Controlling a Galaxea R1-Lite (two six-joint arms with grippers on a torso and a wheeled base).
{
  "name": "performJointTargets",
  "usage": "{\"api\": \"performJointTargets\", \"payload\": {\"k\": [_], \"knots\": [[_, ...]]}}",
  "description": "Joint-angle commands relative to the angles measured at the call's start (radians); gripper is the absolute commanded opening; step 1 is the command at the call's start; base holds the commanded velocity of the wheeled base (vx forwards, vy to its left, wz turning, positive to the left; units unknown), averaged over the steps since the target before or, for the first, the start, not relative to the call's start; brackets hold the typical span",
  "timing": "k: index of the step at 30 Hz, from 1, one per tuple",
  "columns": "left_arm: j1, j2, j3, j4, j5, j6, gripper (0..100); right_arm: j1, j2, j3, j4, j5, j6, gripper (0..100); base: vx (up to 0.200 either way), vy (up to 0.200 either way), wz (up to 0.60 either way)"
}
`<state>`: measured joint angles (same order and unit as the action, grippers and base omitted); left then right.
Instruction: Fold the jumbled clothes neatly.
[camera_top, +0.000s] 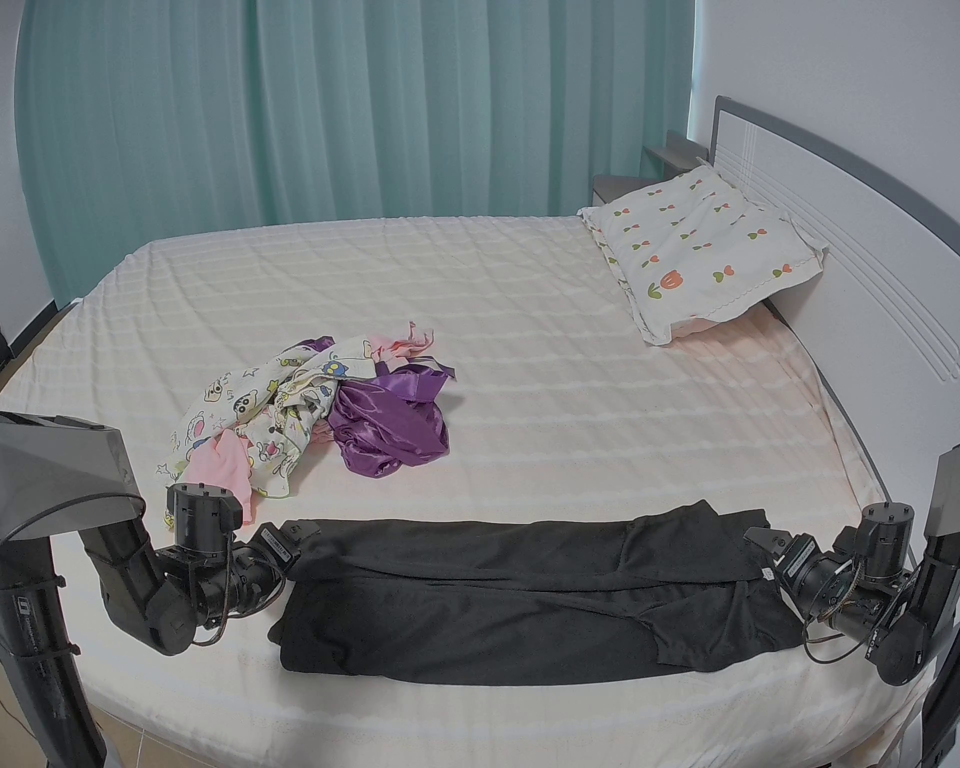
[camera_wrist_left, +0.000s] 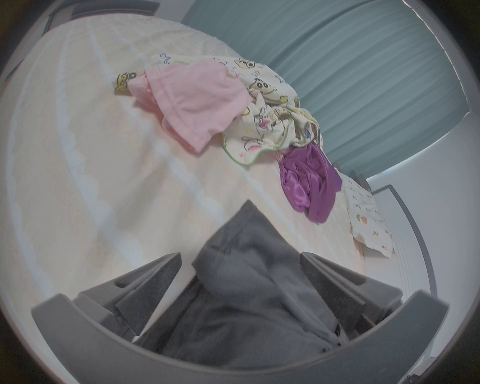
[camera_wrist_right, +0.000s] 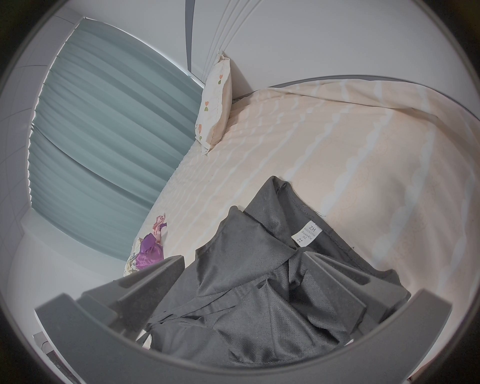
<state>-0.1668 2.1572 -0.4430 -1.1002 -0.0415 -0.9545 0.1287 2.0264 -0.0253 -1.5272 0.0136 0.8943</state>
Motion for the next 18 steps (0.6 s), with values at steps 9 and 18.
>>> {"api": "performJointTargets", "payload": {"k": [9, 18], "knots": [[-0.003, 0.041, -0.042, -0.003, 0.028, -0.036, 0, 0.012, 0.023, -0.005, -0.002, 0.0, 0.008, 100, 0.0, 0.0, 0.0], [0.004, -0.002, -0.042, -0.004, 0.029, -0.076, 0, 0.048, 0.115, -0.09, 0.001, -0.014, 0.063, 100, 0.0, 0.0, 0.0]]}}
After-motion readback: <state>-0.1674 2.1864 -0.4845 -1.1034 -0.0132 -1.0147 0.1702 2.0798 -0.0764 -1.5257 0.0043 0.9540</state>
